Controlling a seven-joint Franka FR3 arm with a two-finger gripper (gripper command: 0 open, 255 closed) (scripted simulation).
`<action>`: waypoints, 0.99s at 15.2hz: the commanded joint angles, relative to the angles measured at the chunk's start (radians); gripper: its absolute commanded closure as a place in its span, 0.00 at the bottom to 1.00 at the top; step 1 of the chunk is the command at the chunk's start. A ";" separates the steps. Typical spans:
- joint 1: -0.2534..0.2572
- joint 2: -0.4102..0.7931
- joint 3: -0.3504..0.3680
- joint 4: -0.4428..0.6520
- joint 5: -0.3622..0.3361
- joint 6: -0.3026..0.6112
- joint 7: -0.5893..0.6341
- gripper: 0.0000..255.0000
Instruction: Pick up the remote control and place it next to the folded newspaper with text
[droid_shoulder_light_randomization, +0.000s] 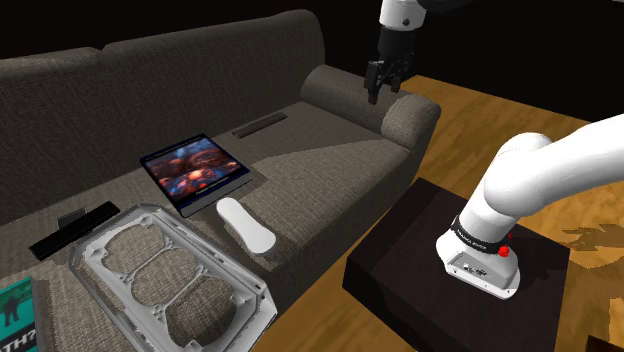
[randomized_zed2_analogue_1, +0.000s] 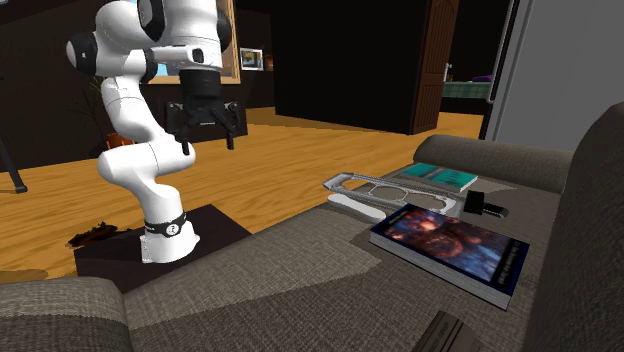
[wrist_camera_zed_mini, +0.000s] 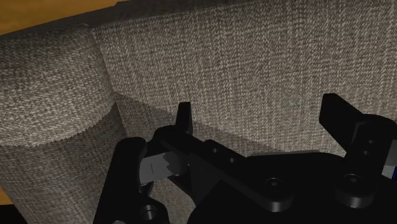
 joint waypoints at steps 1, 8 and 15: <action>0.012 0.038 0.034 -0.001 0.020 0.036 0.037 0.00; 0.052 0.182 0.164 0.014 0.076 0.159 0.175 0.00; 0.075 0.375 0.292 0.086 0.083 0.274 0.321 0.00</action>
